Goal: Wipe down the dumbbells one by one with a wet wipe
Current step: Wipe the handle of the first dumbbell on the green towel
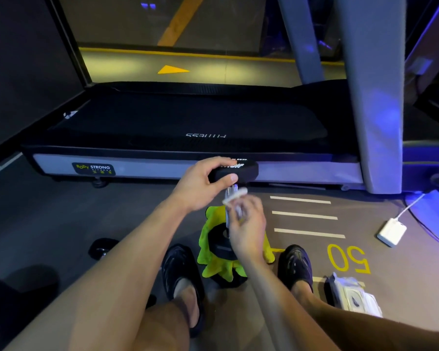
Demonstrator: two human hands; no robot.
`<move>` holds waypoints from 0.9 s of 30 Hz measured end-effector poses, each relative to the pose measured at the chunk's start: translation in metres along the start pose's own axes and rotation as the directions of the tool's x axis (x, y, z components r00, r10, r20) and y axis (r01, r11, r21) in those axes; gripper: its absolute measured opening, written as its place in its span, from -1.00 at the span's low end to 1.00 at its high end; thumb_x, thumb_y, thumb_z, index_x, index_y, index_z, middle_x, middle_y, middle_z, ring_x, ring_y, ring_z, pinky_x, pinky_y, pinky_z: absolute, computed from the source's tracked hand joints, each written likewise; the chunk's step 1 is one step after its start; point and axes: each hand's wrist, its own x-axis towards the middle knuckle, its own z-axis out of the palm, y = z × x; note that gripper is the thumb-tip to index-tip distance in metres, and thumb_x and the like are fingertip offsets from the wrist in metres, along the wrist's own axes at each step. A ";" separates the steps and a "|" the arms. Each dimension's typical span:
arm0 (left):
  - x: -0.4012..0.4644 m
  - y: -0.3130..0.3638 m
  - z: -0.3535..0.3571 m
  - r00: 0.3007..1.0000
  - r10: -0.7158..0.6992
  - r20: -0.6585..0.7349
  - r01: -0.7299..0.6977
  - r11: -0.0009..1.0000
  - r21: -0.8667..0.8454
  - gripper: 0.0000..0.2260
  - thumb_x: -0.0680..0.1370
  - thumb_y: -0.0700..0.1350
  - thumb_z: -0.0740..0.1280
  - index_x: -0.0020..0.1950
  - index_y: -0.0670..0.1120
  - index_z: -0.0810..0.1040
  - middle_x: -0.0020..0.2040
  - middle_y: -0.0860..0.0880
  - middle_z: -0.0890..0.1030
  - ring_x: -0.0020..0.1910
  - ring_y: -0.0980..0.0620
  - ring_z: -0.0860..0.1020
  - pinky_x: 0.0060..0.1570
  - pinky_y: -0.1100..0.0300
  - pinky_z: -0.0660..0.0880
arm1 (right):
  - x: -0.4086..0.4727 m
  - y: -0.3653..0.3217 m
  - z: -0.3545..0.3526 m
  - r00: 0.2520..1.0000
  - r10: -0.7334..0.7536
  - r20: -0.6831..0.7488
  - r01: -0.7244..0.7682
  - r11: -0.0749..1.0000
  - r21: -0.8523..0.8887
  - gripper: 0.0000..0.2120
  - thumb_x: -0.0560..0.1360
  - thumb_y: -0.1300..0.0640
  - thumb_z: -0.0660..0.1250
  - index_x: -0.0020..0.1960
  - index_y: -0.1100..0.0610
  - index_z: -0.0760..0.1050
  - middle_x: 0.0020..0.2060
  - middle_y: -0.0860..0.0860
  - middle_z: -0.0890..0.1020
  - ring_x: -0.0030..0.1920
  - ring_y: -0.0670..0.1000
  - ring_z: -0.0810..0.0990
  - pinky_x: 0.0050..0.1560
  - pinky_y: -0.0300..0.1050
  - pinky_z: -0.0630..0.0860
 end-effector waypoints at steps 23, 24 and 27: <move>0.002 -0.002 -0.002 0.999 -0.047 0.005 0.047 0.998 -0.039 -0.56 0.43 0.30 0.40 0.28 0.22 0.62 0.32 0.24 0.61 0.40 0.24 0.48 0.42 0.28 0.32 | 0.011 -0.008 -0.005 0.970 0.241 0.018 -0.229 0.890 0.394 -0.85 0.59 0.31 0.34 -0.10 0.11 0.57 -0.18 -0.02 0.74 -0.17 -0.21 0.64 -0.08 -0.32 0.49; 0.002 -0.001 -0.002 0.999 -0.050 0.008 0.050 0.998 -0.049 -0.58 0.45 0.28 0.42 0.28 0.22 0.62 0.32 0.23 0.61 0.40 0.24 0.48 0.40 0.30 0.32 | 0.022 -0.012 -0.005 0.974 0.226 0.003 -0.210 0.897 0.389 -0.85 0.59 0.31 0.33 -0.11 0.11 0.56 -0.20 -0.04 0.74 -0.18 -0.19 0.63 -0.08 -0.29 0.50; 0.002 -0.001 -0.003 0.999 -0.038 0.027 0.040 0.996 -0.082 -0.71 0.56 0.07 0.48 0.27 0.16 0.62 0.32 0.20 0.61 0.39 0.23 0.49 0.38 0.31 0.30 | 0.025 -0.013 -0.007 0.986 0.163 0.025 -0.162 0.936 0.314 -0.89 0.61 0.24 0.30 -0.07 0.11 0.54 -0.20 -0.06 0.74 -0.20 -0.19 0.60 -0.08 -0.27 0.50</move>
